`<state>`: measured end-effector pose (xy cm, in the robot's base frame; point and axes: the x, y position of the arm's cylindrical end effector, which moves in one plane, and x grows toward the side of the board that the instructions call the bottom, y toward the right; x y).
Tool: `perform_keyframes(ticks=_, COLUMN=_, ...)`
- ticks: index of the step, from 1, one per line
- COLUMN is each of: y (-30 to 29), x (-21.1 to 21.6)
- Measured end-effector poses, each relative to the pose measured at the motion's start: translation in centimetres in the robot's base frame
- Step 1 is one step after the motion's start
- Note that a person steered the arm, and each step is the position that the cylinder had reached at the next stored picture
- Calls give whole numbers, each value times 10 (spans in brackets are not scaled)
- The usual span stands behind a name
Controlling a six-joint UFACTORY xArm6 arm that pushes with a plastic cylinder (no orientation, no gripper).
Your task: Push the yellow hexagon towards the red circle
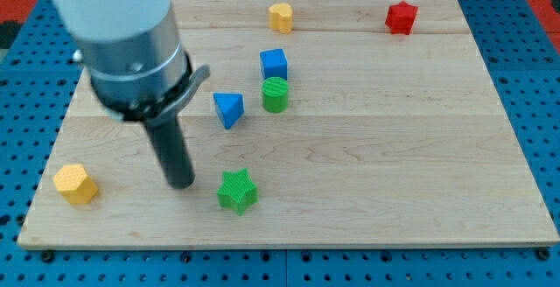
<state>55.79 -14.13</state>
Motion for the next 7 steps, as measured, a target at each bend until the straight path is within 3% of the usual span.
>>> perform_keyframes(ticks=1, y=-58, x=27)
perform_keyframes(ticks=2, y=-107, x=19)
perform_keyframes(ticks=4, y=-142, x=-73)
perform_keyframes(ticks=5, y=-131, x=-101)
perform_keyframes(ticks=6, y=-125, x=-71)
perform_keyframes(ticks=7, y=-63, x=-101)
